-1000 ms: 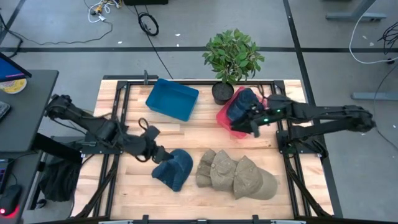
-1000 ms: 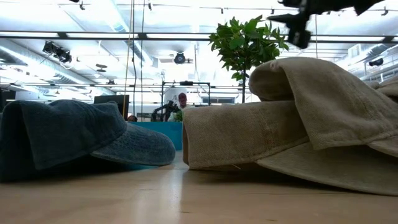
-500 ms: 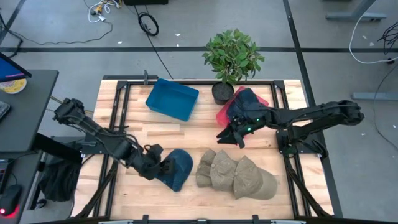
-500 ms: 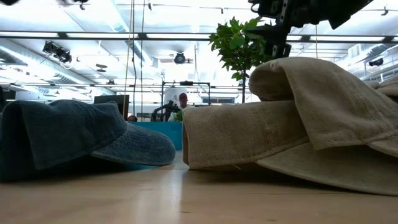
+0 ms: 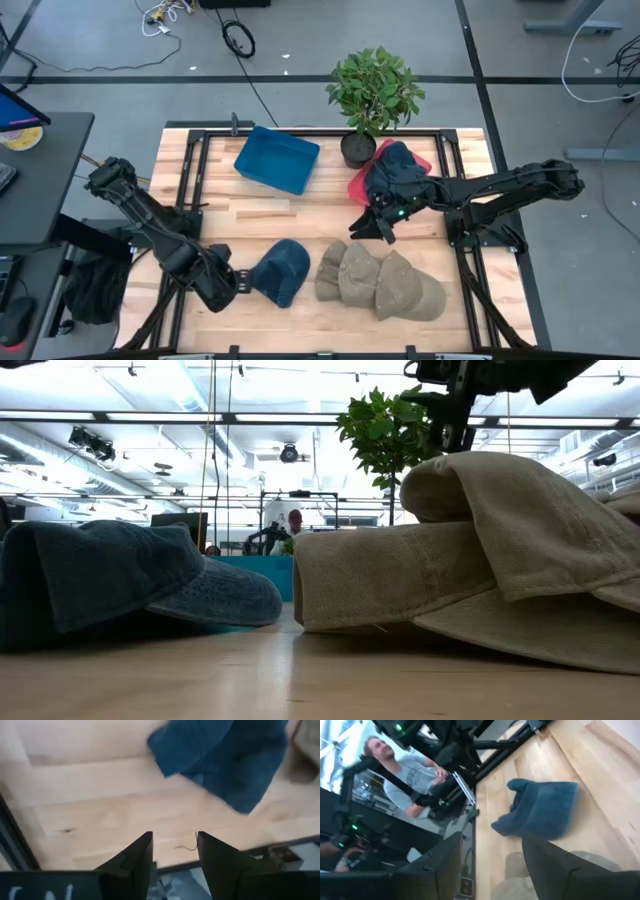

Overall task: Pick & Place hat
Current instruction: Put the blue cap into the red bin

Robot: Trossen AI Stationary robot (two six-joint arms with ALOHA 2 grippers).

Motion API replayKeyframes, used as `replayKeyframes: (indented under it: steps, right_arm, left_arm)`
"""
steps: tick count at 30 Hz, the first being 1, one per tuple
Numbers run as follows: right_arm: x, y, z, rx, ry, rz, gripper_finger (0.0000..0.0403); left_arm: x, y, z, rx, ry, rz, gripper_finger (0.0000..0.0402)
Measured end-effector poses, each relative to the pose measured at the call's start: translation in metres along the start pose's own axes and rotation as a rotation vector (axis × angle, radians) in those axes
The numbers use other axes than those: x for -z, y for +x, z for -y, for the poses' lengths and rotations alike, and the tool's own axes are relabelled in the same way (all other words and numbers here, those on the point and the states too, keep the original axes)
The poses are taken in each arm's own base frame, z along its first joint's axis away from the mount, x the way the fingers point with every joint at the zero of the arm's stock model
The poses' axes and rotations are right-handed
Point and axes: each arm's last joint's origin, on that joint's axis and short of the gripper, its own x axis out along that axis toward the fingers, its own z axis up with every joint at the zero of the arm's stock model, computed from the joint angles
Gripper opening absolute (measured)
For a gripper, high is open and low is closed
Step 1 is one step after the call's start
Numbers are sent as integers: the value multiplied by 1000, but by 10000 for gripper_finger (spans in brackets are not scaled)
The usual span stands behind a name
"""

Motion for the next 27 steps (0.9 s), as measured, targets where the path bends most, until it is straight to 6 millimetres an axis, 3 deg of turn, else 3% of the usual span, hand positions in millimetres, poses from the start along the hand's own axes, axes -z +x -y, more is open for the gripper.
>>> replayKeyframes:
  steps: [7, 16, 21, 27]
  right_arm:
    - [-8, -1, -6, -29, 72, 112, 210]
    - [-15, -2, -11, -27, 136, 249, 210]
    - [-12, 0, -13, 15, 167, 304, 210]
    - [-9, 2, -16, 50, 224, 360, 210]
  left_arm:
    - [-7, 34, -12, 18, 41, 38, 169]
    - [-14, 89, -35, 186, 80, -48, 236]
    - [-30, 105, -54, 142, 95, 55, 266]
    - [-31, 108, -49, 294, 116, 127, 268]
